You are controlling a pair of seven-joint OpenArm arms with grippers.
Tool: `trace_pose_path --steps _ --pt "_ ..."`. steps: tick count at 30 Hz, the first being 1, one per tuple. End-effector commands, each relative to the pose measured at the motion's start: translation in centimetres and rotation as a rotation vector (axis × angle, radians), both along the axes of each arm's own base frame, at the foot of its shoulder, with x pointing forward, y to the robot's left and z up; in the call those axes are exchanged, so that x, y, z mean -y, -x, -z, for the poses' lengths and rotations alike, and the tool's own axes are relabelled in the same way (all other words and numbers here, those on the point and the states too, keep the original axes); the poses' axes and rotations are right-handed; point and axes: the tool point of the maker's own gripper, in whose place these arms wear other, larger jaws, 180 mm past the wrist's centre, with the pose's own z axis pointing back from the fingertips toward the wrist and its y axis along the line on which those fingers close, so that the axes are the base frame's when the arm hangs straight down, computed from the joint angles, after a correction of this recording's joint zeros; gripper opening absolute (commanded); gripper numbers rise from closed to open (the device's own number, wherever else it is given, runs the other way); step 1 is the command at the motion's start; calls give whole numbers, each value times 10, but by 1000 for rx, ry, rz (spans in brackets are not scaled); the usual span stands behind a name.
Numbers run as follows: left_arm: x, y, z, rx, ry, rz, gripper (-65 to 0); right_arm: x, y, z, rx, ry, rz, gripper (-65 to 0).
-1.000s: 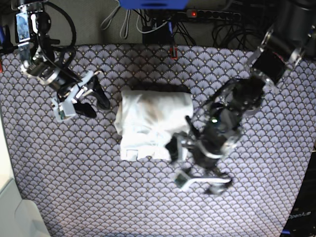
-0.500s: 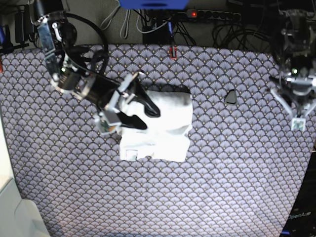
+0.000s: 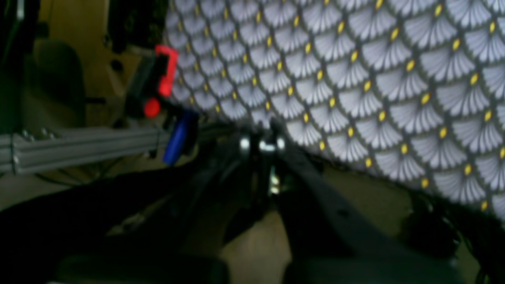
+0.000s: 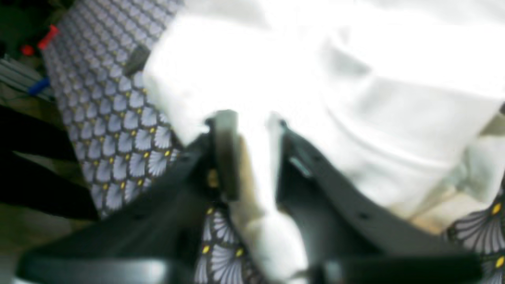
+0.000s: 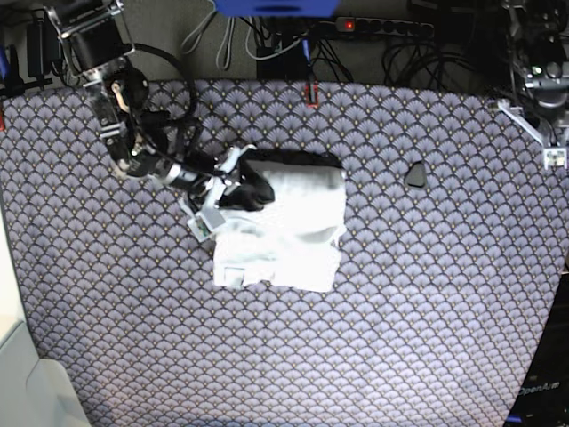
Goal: Fold the T-shirt properly
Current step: 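Press the bundle's top flat with the right gripper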
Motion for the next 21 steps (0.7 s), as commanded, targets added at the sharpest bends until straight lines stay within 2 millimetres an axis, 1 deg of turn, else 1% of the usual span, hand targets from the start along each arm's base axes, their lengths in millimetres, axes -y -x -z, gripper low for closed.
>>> trace_pose_path --steps 1,4,5,6,8,9,11,12,13,14,16,18,20,21 --pt "-3 -7 -11 34 -29 13 -647 3 -5 0 5 13 3 -583" --pt "-2 -7 -10 33 -25 14 -647 4 -4 13 -36 16 15 -630" --pt "-1 -6 -10 33 -24 13 -647 4 -4 13 -37 14 16 -637" --pt "-1 -6 -10 33 -24 13 -647 2 -4 9 -25 11 11 -640" --pt "-1 -6 -9 31 -24 13 -647 -5 -3 -13 37 -7 -12 -642" --pt "-1 -6 -9 31 -24 13 -647 -11 1 -26 72 -20 -29 -642" --pt "-1 -1 -6 16 -24 14 -647 -20 5 -59 163 -38 -64 -642" --pt "-1 1 -6 11 -24 14 -647 -25 7 -70 194 -49 -78 -642" --pt "-1 3 -5 7 -24 14 -647 -28 6 -80 220 -58 -86 -642" --pt "-1 4 -5 3 -24 15 -647 -35 6 -86 231 -75 -91 -642" --pt "2 14 2 -23 -12 9 -647 -49 -2 -101 265 -106 -102 -642" --pt "8 24 7 -34 6 -1 -647 -59 -8 -93 239 -91 -126 -642" --pt "15 32 13 -36 21 2 -647 -78 -19 -90 222 -84 -166 -642" --pt "18 37 17 -37 29 2 -647 -87 -23 -84 202 -79 -185 -642"
